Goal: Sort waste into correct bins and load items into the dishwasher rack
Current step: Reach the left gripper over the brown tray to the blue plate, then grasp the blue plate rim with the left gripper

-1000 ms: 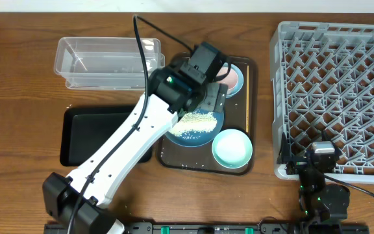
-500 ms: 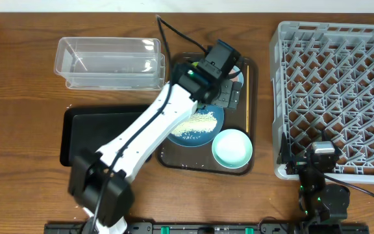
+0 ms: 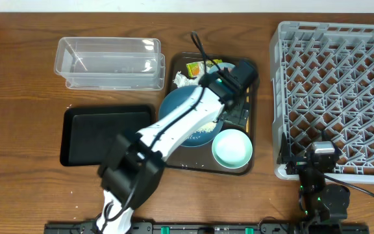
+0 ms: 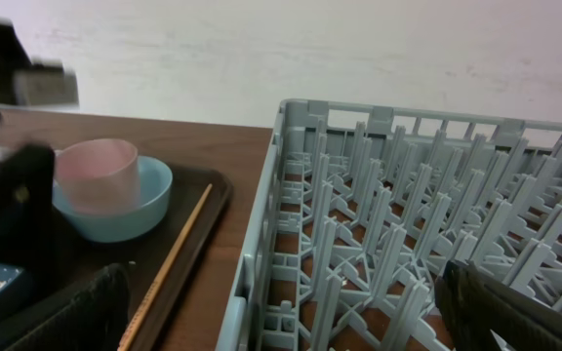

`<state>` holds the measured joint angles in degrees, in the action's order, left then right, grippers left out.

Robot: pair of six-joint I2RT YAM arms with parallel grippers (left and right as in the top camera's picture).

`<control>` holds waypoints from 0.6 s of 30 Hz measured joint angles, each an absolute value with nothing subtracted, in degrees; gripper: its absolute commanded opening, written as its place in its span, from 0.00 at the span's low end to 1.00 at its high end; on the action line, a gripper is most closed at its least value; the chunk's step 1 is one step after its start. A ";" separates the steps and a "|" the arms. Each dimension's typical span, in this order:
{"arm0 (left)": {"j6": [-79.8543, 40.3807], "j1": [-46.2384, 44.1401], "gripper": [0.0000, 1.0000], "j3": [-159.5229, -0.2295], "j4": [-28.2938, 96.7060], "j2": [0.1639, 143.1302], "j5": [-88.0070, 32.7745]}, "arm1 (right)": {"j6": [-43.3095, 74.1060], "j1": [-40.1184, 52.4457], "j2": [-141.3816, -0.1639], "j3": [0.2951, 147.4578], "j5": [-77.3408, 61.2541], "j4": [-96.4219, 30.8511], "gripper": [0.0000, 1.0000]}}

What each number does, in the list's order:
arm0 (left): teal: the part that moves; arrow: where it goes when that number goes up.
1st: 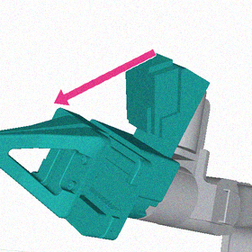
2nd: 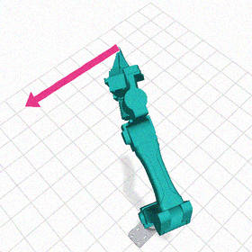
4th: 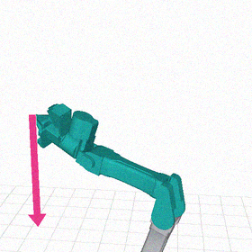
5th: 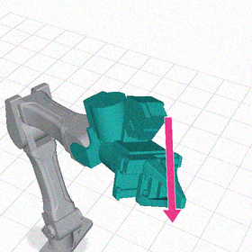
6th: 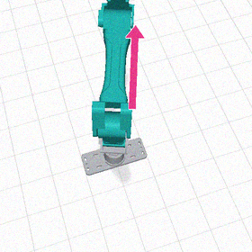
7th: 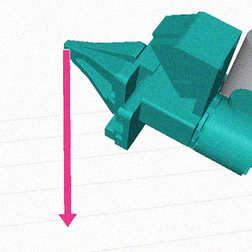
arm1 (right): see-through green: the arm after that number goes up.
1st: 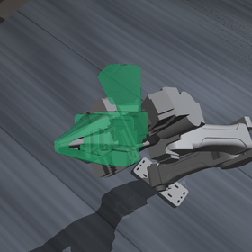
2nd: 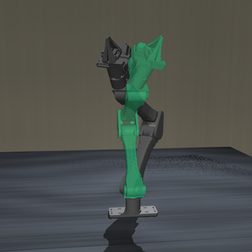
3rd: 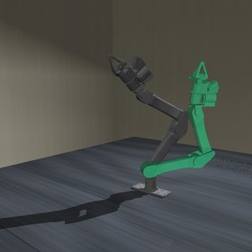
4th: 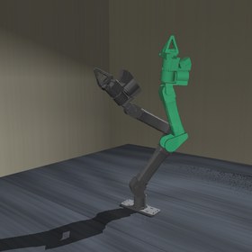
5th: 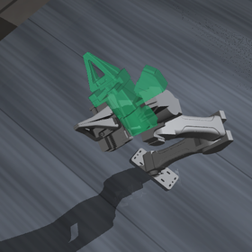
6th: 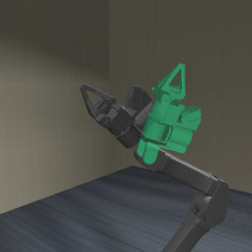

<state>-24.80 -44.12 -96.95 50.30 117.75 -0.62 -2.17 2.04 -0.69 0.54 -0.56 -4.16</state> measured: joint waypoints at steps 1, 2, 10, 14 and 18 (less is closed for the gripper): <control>-25.69 -44.27 0.89 -96.95 50.39 118.48 0.01 | -2.17 2.04 -0.69 0.54 -0.56 -4.19 0.99; -26.41 -44.36 0.88 -96.95 50.37 119.04 0.49 | -2.17 2.04 -0.69 0.54 -0.58 -4.19 0.99; -30.28 -44.38 0.79 -96.95 48.93 121.60 2.39 | -2.17 2.04 -0.69 0.54 -0.56 -4.19 0.99; -31.75 -44.38 0.74 -96.95 48.86 122.67 3.55 | -2.17 2.04 -0.69 0.54 -0.56 -4.19 0.99; -32.47 -44.38 0.70 -96.95 48.75 122.80 4.08 | -2.17 2.04 -0.69 0.54 -0.56 -4.19 0.99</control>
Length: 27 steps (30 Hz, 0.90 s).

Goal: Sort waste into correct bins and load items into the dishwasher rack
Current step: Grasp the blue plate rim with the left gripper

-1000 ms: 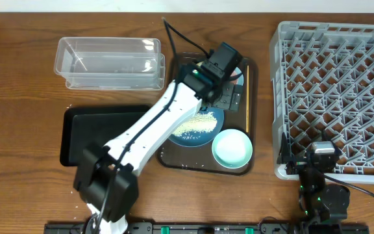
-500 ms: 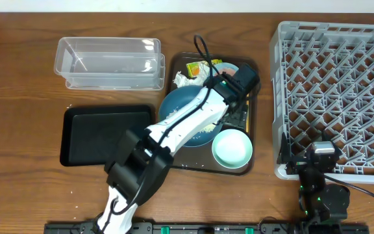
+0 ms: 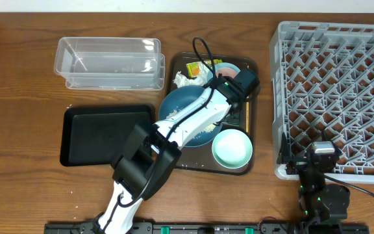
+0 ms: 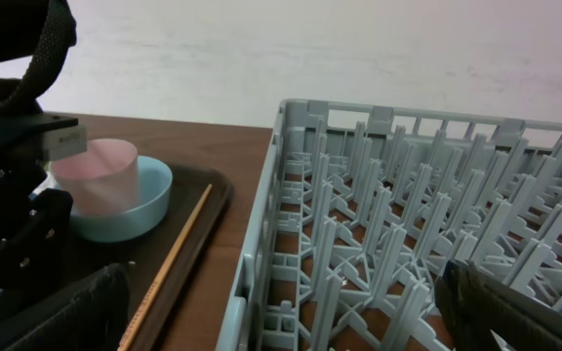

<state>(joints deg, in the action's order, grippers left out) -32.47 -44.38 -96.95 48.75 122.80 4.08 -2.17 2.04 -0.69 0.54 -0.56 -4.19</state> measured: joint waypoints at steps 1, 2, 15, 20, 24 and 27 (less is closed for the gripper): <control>-32.75 -44.38 0.69 -96.95 48.75 122.80 4.23 | -2.17 2.04 -0.69 0.54 -0.56 -4.19 0.99; -33.01 -44.38 0.68 -96.95 48.77 122.80 4.32 | -2.17 2.04 -0.69 0.54 -0.56 -4.16 0.99; -35.00 -44.38 0.56 -95.85 48.73 122.80 4.71 | -2.17 2.04 -0.69 0.54 -0.56 -4.19 0.99; -35.35 -44.49 0.52 -95.85 48.49 122.80 4.71 | -2.17 2.04 -0.69 0.54 -0.56 -4.19 0.99; -35.62 -44.77 0.48 -95.81 48.45 122.83 4.71 | -2.17 2.04 -0.69 0.54 -0.56 -4.19 0.99; -35.81 -45.15 0.45 -95.70 48.38 122.98 4.71 | -2.17 2.04 -0.69 0.54 -0.56 -4.19 0.99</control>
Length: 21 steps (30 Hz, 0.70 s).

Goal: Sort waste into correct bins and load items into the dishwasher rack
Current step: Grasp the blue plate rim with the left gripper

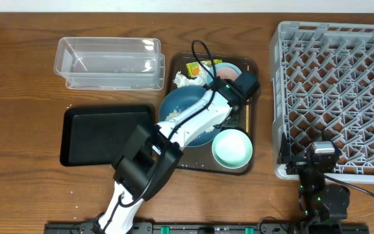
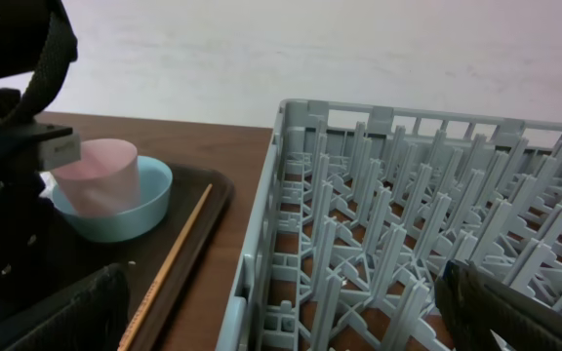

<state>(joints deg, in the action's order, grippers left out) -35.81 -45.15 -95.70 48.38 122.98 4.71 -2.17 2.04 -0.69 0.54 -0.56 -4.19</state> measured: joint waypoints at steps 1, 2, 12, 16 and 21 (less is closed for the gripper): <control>-35.83 -45.23 0.43 -95.70 48.36 123.04 4.71 | -2.17 2.04 -0.69 0.54 -0.56 -4.19 0.99; -35.94 -45.36 0.42 -95.70 48.34 123.13 4.71 | -2.17 2.04 -0.69 0.54 -0.56 -4.19 0.99; -36.01 -45.54 0.27 -95.68 48.36 123.24 4.73 | -2.17 2.04 -0.69 0.54 -0.56 -4.19 0.99; -36.03 -45.56 0.23 -95.68 48.34 123.24 4.71 | -2.17 2.04 -0.69 0.54 -0.56 -4.19 0.99; -36.03 -45.60 0.19 -95.68 48.12 123.24 4.67 | -2.17 2.04 -0.69 0.54 -0.58 -4.19 0.99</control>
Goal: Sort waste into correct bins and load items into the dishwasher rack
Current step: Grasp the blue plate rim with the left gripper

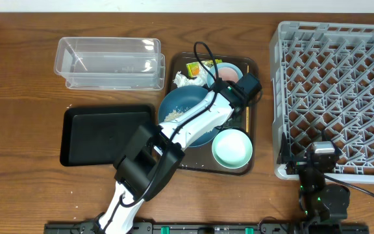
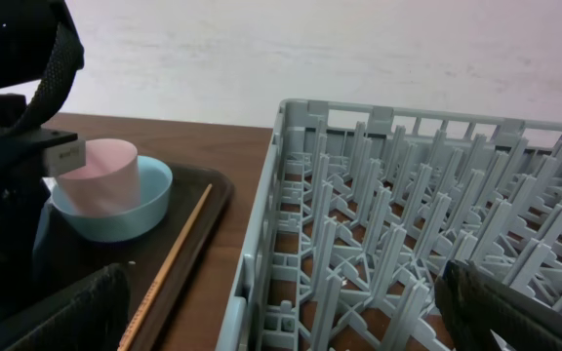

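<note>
On the brown tray [image 1: 199, 157] a pink cup [image 2: 100, 175] stands inside a light-blue bowl [image 2: 151, 203]. My left gripper [image 1: 242, 83] is right against the cup's near side; its jaws are hidden from me. The tray also holds a dark-blue plate [image 1: 186, 110] with rice, a mint bowl [image 1: 231, 148], a chopstick [image 2: 174, 261], crumpled paper [image 1: 185, 79] and a yellow-green packet [image 1: 196, 67]. The grey dishwasher rack [image 1: 276, 104] stands at the right. My right gripper [image 1: 320, 155] sits open at its front-left corner, holding nothing.
A clear plastic bin [image 1: 109, 62] stands at the back left, with a black bin [image 1: 102, 133] in front of it. The left arm stretches from the front edge across the blue plate. The rack's wall [image 2: 271, 214] lies close before the right gripper.
The left gripper has shifted a little to the right beside the pink cup. The cup, bowl and right arm stay where they were.
The left gripper was first over the tray's far right part, above the pink cup. Then it was lower, close beside the cup and bowl. It has stayed against the cup with small shifts. The right gripper rested open at the rack's corner throughout.
</note>
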`<state>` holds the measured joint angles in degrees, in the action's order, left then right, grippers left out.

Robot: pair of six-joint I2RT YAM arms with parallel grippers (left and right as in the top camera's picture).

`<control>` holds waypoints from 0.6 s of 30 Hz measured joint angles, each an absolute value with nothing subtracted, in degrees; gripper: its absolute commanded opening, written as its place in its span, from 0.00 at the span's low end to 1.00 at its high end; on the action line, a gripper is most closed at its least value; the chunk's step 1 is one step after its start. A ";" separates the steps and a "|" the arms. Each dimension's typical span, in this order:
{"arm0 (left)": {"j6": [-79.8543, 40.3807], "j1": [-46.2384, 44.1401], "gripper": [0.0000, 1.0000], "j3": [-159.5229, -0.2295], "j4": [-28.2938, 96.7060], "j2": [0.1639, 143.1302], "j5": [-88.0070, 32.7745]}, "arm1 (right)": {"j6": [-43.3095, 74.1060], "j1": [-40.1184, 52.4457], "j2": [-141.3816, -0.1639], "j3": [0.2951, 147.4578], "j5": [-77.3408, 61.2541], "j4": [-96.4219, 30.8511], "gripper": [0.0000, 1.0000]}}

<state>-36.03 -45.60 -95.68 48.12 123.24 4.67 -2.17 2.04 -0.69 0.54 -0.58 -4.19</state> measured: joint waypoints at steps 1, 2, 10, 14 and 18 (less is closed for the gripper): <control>-36.01 -45.65 0.17 -95.68 48.12 123.24 4.67 | -2.17 2.04 -0.69 0.54 -0.56 -4.19 0.99; -36.01 -45.67 0.15 -95.68 48.12 123.24 4.67 | -2.17 2.04 -0.69 0.54 -0.56 -4.19 0.99; -35.99 -45.98 0.09 -95.68 47.97 123.24 4.45 | -2.17 2.04 -0.69 0.54 -0.56 -4.19 0.99; -35.99 -45.98 0.07 -95.68 47.94 123.24 4.47 | -2.17 2.04 -0.69 0.54 -0.56 -4.16 0.99; -35.81 -45.98 0.06 -95.68 47.99 123.24 4.67 | -2.17 2.04 -0.69 0.54 -0.56 -4.19 0.99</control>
<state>-35.81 -45.98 -95.68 47.99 123.24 4.67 -2.17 2.04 -0.69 0.54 -0.56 -4.19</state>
